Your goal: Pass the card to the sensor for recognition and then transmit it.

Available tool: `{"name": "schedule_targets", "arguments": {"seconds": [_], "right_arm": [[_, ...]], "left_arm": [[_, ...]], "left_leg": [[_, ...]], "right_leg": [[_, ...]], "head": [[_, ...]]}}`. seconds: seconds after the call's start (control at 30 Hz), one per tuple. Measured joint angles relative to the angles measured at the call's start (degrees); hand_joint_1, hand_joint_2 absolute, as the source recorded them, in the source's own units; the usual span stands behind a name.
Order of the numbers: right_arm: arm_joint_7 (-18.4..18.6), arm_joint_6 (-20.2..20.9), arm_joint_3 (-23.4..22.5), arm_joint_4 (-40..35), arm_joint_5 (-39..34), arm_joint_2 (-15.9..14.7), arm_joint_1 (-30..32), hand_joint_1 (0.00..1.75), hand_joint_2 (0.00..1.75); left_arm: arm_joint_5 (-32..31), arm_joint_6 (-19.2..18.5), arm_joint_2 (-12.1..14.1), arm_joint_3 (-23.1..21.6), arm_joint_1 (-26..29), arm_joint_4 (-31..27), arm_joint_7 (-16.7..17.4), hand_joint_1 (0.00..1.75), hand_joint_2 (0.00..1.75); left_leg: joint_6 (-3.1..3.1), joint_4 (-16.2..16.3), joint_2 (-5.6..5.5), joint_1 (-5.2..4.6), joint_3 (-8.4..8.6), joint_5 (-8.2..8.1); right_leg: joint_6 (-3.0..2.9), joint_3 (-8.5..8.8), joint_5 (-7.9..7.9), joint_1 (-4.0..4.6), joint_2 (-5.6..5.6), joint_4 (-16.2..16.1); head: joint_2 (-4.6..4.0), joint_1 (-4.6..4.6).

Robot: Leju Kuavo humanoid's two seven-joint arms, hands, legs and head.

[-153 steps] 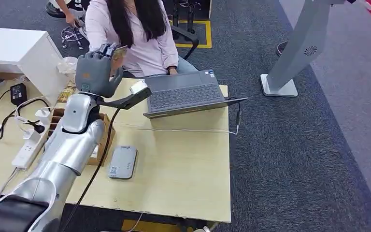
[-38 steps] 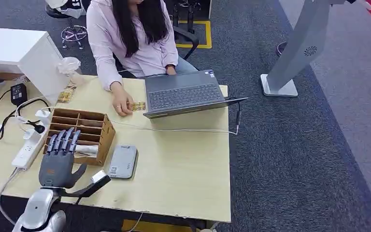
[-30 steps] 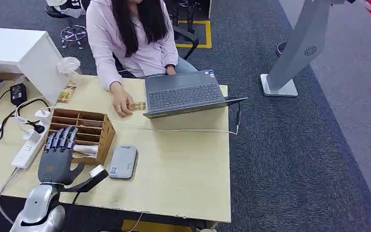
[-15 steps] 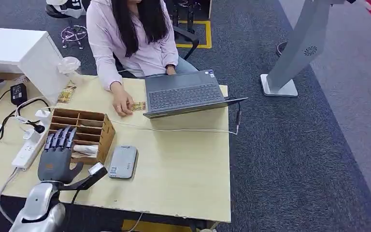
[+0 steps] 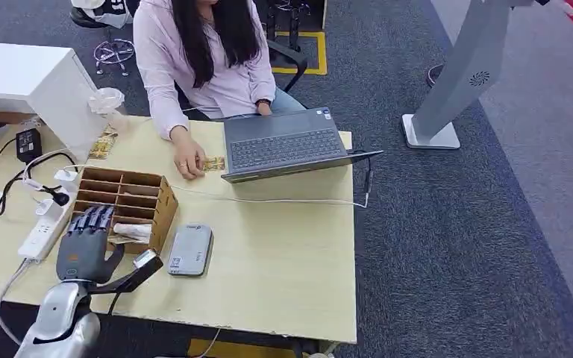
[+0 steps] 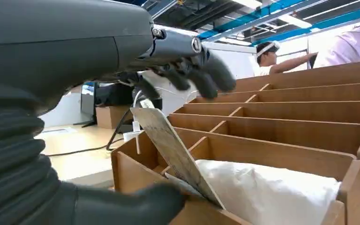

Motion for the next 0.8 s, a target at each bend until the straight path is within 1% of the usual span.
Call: {"name": "schedule_targets", "arguments": {"seconds": [0.27, 0.6, 0.8], "right_arm": [[-0.1, 0.1, 0.2, 0.0, 0.2, 0.0, 0.0, 0.0, 1.75], [-0.1, 0.1, 0.3, 0.0, 0.2, 0.0, -0.1, 0.0, 1.75], [-0.4, 0.0, 0.3, 0.0, 0.2, 0.0, -0.1, 0.0, 1.75]], "left_arm": [[1.8, -0.2, 0.0, 0.4, 0.0, 0.6, -2.0, 1.75, 1.75], [2.4, -0.4, -0.1, 0.5, -0.1, 0.9, -2.5, 1.75, 1.75], [3.4, 0.2, -0.4, 0.7, -0.1, 0.9, -3.6, 1.75, 1.75]], "left_leg": [[0.0, 0.0, 0.0, 0.0, 0.0, 0.0], [0.0, 0.0, 0.0, 0.0, 0.0, 0.0], [0.0, 0.0, 0.0, 0.0, 0.0, 0.0]], "right_leg": [[0.0, 0.0, 0.0, 0.0, 0.0, 0.0], [0.0, 0.0, 0.0, 0.0, 0.0, 0.0], [0.0, 0.0, 0.0, 0.0, 0.0, 0.0]], "head": [[0.0, 0.0], [0.0, 0.0], [0.0, 0.0]]}}
